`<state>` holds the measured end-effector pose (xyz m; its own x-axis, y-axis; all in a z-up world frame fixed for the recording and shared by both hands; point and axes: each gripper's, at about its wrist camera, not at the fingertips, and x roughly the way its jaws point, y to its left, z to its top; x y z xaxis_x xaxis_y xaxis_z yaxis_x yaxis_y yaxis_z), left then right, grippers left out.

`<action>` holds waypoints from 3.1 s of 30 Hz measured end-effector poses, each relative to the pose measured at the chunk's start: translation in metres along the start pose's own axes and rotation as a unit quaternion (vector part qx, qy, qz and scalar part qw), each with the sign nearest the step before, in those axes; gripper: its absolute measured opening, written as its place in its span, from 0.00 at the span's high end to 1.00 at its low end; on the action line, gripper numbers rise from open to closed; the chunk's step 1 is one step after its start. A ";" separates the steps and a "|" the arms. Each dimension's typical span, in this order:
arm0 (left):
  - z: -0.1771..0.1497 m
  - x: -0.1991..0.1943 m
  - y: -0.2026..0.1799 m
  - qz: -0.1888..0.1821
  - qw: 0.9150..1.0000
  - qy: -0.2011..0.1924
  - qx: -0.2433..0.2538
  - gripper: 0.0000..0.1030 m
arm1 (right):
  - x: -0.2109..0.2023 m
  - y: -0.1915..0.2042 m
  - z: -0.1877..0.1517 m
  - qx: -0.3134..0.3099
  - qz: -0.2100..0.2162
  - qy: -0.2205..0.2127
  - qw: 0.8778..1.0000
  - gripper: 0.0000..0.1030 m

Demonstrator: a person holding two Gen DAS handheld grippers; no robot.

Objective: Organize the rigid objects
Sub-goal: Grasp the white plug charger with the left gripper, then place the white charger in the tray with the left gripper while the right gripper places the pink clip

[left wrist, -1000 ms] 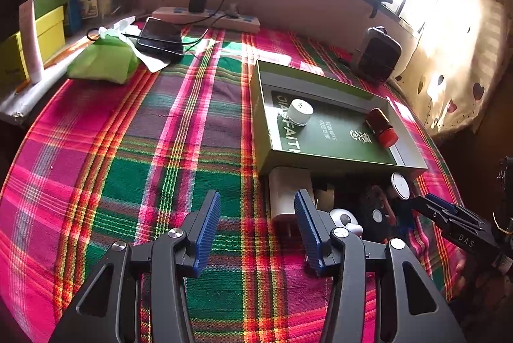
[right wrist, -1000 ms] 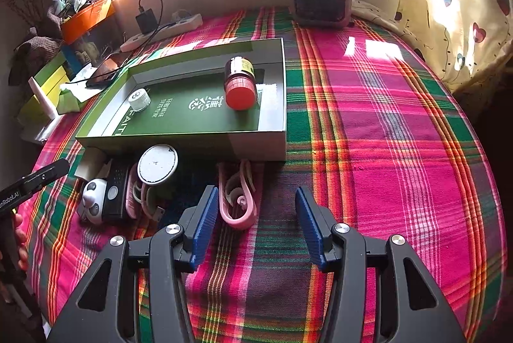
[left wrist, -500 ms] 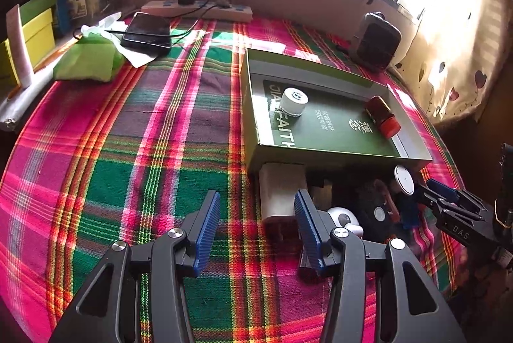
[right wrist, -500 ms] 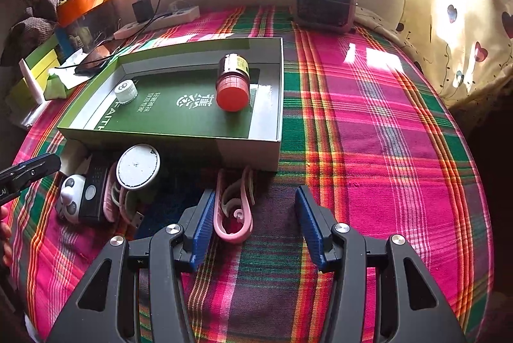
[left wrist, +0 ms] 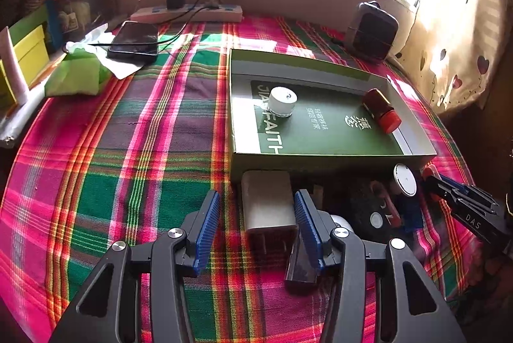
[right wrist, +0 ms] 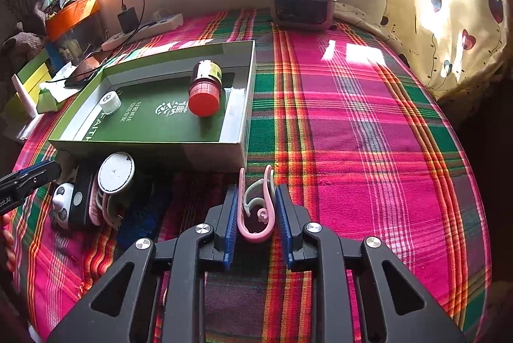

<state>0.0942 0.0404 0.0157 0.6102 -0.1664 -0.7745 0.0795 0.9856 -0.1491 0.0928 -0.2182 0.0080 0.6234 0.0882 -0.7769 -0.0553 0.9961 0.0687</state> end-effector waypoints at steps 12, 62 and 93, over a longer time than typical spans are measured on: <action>0.001 0.010 0.004 0.029 0.999 0.013 -0.001 0.54 | 0.000 -0.002 0.000 0.005 0.014 -0.001 1.000 0.77; 0.006 -0.013 0.007 0.036 0.999 -0.013 0.000 0.69 | -0.011 -0.005 0.005 0.004 0.024 -0.011 1.000 0.77; 0.067 0.023 -0.031 -0.032 0.999 -0.006 0.042 0.69 | 0.023 0.048 0.089 -0.070 0.109 -0.012 0.991 0.77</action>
<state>0.1583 0.0081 0.0435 0.6106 -0.2302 -0.7577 0.1842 0.9719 -0.1468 0.1741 -0.1683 0.0491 0.6034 0.3031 -0.7376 -0.2978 0.9437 0.1442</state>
